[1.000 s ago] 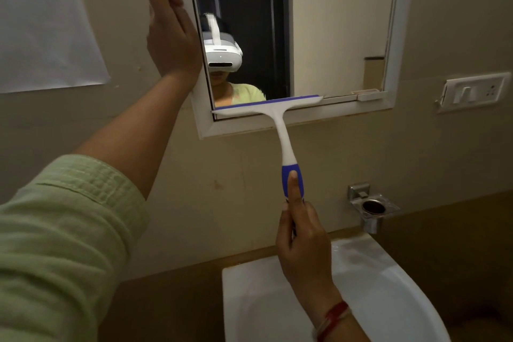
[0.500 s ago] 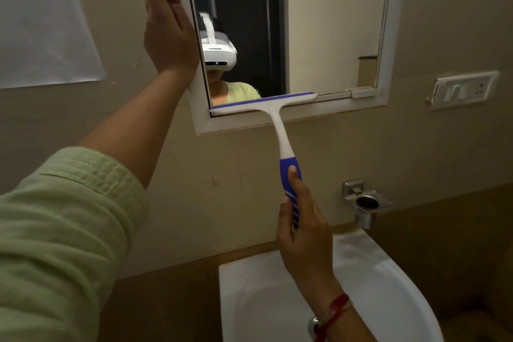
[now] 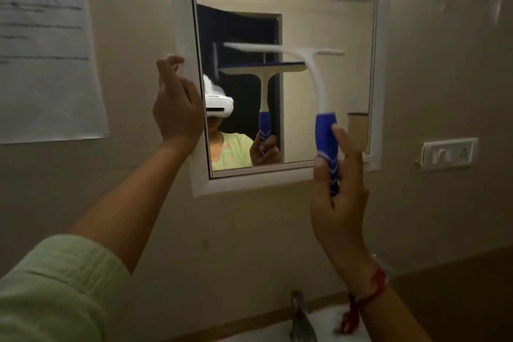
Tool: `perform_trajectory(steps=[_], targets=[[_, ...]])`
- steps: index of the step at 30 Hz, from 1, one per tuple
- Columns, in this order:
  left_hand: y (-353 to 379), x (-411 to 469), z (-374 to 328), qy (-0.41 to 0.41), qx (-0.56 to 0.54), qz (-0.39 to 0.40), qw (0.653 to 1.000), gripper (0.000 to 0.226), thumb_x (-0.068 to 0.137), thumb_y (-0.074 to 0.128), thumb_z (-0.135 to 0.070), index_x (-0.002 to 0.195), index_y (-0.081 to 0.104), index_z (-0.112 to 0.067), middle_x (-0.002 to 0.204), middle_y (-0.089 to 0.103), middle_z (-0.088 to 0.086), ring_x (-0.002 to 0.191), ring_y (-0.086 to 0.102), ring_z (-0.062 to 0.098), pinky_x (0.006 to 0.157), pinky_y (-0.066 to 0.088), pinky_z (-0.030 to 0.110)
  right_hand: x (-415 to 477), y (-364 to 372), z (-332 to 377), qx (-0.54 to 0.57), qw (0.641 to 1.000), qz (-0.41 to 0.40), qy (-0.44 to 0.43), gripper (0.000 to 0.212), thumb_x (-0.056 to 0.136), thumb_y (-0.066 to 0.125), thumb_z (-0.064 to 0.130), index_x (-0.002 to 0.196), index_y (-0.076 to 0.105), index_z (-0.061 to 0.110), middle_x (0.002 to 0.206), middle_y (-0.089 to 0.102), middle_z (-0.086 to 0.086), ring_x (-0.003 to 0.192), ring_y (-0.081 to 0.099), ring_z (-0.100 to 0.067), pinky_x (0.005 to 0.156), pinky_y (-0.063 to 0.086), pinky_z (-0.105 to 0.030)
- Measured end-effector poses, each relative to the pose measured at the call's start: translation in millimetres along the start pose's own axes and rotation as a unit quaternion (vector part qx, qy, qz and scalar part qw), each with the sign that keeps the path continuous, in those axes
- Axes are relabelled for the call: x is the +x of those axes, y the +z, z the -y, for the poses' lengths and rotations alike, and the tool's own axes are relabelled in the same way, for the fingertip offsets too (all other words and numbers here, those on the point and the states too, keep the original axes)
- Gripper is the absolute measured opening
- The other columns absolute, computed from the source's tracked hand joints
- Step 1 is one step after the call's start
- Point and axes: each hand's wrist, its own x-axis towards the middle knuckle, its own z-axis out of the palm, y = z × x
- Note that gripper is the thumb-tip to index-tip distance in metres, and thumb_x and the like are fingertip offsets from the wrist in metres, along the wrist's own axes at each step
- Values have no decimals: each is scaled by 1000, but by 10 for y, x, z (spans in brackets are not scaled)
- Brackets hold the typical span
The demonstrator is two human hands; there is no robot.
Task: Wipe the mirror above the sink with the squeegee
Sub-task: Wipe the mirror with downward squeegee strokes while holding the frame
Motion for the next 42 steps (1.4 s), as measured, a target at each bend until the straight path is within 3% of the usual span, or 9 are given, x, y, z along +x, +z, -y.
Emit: perform_trajectory(steps=[3, 7, 9, 14, 18, 23, 31, 36, 42], targets=[[-4, 3, 0, 6, 5, 7, 1000, 35, 93, 31, -6, 126, 41, -3, 125, 56, 12, 97, 54, 7, 59, 33, 1, 496, 55, -65, -25, 999, -4, -44, 40, 98, 39, 23, 137, 32, 23, 107, 47, 40, 67, 55, 4, 53, 42, -4], [9, 2, 50, 21, 28, 12, 999, 41, 92, 32, -8, 132, 40, -17, 125, 56, 11, 83, 57, 22, 49, 28, 14, 1203, 151, -89, -48, 994, -30, -89, 43, 98, 37, 26, 139, 32, 15, 109, 53, 8, 68, 54, 6, 58, 43, -4], [4, 9, 75, 15, 22, 18, 999, 43, 92, 33, -9, 132, 38, -23, 122, 56, 12, 75, 56, 25, 51, 32, 21, 1524, 216, -67, -49, 993, -36, -105, 43, 98, 38, 25, 139, 32, 14, 114, 49, 8, 73, 55, 9, 62, 44, -3], [-8, 13, 64, 18, 0, 33, 999, 39, 95, 29, -15, 132, 35, -25, 118, 56, 15, 58, 48, 17, 45, 30, 24, 2094, 353, 4, -51, 988, -74, -125, 42, 96, 43, 19, 136, 36, 7, 110, 45, 15, 76, 53, 17, 62, 43, 0], [-12, 17, 63, 20, -10, 39, 999, 35, 98, 30, -16, 132, 37, -19, 114, 57, 16, 50, 40, 8, 44, 27, 18, 2280, 414, -23, -49, 988, -92, -117, 42, 95, 44, 20, 135, 38, 7, 121, 57, -4, 73, 56, 10, 66, 44, -1], [-16, 12, 53, 19, -13, 42, 999, 33, 99, 30, -15, 131, 39, -16, 108, 58, 17, 47, 39, 9, 42, 29, 18, 2381, 484, -2, -70, 988, -89, -108, 41, 95, 45, 20, 135, 39, 10, 114, 55, 3, 73, 55, 16, 64, 41, 4], [-18, 11, 51, 15, -16, 42, 999, 33, 99, 30, -13, 131, 39, -14, 109, 58, 17, 47, 39, 6, 41, 28, 16, 2459, 583, 82, -94, 988, -83, -94, 41, 96, 45, 19, 135, 37, 11, 119, 59, -5, 70, 52, 5, 64, 40, 2], [-25, 16, 49, 15, -14, 40, 999, 32, 100, 31, -12, 131, 40, -15, 109, 58, 17, 48, 44, 15, 42, 30, 18, 2388, 593, 36, -105, 987, -86, -89, 42, 96, 44, 19, 137, 36, 11, 108, 54, 8, 66, 51, 8, 60, 37, 5], [-26, 10, 42, 5, -17, 37, 999, 32, 100, 32, -10, 130, 41, -15, 108, 59, 18, 53, 35, -3, 44, 29, 14, 2440, 606, 32, -110, 985, -90, -97, 43, 96, 46, 18, 137, 36, 10, 110, 57, 4, 66, 51, 8, 62, 37, 6]])
